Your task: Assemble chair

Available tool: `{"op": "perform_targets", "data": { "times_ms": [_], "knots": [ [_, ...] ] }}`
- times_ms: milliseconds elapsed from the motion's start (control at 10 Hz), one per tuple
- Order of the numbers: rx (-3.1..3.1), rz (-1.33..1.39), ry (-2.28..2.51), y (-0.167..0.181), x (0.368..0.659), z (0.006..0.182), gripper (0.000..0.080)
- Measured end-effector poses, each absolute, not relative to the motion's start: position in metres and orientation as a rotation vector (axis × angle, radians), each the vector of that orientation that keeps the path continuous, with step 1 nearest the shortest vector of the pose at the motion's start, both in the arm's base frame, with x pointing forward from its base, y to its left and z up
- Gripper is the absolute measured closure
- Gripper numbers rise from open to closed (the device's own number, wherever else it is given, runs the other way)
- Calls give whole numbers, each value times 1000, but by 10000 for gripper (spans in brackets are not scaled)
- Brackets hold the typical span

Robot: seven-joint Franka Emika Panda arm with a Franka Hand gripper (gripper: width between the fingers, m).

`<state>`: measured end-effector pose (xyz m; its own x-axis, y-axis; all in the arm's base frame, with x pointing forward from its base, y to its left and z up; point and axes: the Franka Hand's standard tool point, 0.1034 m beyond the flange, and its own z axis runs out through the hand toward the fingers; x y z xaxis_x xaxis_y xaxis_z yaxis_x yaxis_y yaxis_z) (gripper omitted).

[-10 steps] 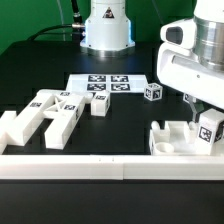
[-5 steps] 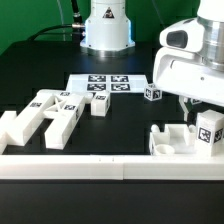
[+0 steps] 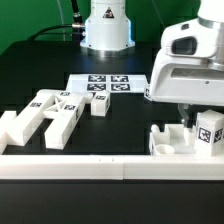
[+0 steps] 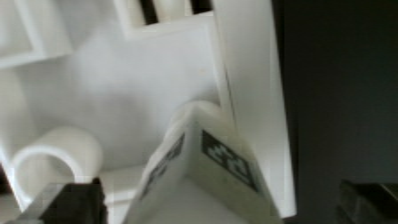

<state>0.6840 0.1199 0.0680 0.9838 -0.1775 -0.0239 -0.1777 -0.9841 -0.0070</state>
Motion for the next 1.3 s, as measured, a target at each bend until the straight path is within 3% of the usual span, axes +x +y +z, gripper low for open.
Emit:
{"op": "perform_targets", "data": {
  "times_ms": [300,800,1100,1300],
  "knots": [
    [-3126,14,-303,123,685,68,150],
    [-3074,14,-681,120,686,67,150],
    [-3076,16,-675,118,686,67,513],
    [-3084,16,-636,118,686,67,512]
  ]
}}
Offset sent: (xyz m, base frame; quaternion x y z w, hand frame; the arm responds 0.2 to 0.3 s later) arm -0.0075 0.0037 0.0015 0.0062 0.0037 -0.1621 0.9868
